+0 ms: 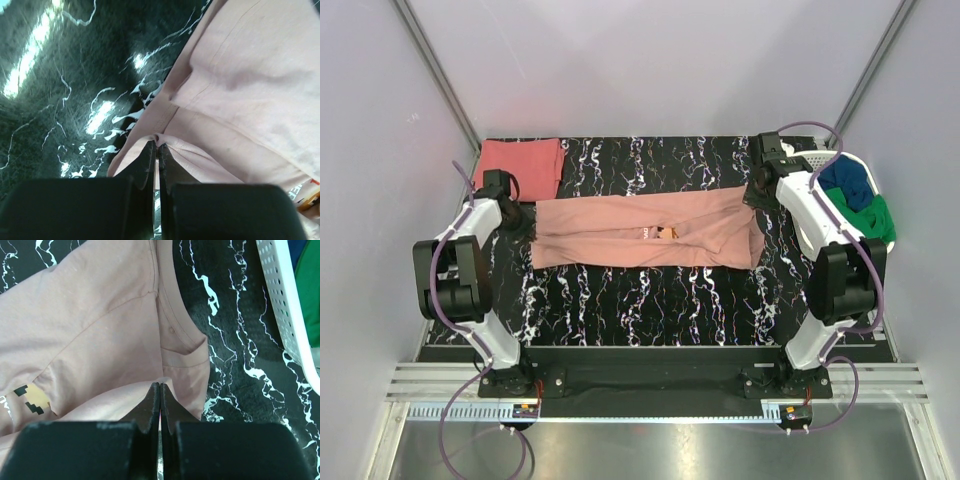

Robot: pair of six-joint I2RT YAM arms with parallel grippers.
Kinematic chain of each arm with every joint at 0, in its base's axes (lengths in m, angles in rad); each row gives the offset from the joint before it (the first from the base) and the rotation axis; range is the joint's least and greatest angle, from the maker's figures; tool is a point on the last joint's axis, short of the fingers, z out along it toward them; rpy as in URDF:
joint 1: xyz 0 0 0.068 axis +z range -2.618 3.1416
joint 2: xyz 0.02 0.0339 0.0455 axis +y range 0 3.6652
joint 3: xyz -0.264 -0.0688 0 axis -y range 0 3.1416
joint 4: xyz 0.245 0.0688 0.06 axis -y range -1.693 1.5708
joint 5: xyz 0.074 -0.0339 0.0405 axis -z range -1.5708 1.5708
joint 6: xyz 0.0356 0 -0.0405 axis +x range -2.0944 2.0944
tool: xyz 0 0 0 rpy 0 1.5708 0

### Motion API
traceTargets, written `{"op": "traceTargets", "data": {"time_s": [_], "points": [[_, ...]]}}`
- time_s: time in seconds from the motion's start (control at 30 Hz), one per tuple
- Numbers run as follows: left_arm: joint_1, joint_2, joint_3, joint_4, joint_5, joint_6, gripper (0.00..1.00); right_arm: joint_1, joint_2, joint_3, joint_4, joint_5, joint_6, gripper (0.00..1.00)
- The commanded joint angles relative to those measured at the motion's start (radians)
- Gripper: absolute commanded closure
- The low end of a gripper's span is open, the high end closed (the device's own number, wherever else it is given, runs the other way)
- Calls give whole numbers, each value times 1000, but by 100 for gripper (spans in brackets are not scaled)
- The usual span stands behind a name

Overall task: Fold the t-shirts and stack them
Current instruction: Fold the tshirt

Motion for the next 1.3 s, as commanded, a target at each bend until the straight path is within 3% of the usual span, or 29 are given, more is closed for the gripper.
{"op": "traceTargets", "data": {"time_s": [0.0,0.1,0.23,0.37,0.4,0.53,0.7,0.9,1.0,1.13,1.23,1.27], "points": [[-7,21,81,-20,-69,29,100,-4,11,75,5,-11,-30,100],[-13,36,104,-28,-80,23,100,-6,32,107,-8,-10,-31,100],[-18,33,101,-26,-90,15,61,-6,63,132,5,-40,-37,100],[-18,-14,96,-61,-165,17,47,-6,115,134,8,-82,-42,100],[-18,-48,82,-74,-179,17,38,-6,123,132,8,-94,-42,100],[-37,-159,-55,-11,-160,-6,39,-6,129,117,29,-117,-28,100],[-76,-177,-197,57,-137,-41,43,-6,147,150,25,-123,-25,100],[-82,-118,-223,78,-111,-66,56,-7,160,164,15,-123,-27,100],[-85,-126,-221,74,-189,-66,55,-6,163,173,12,-116,-31,100],[-85,-109,-220,81,-194,-60,53,-7,172,192,6,-107,-44,100],[-85,-83,-217,104,-177,-45,62,-7,184,209,0,-114,-56,100],[-85,-73,-209,95,-180,-37,76,-7,186,210,0,-114,-59,100]]}}
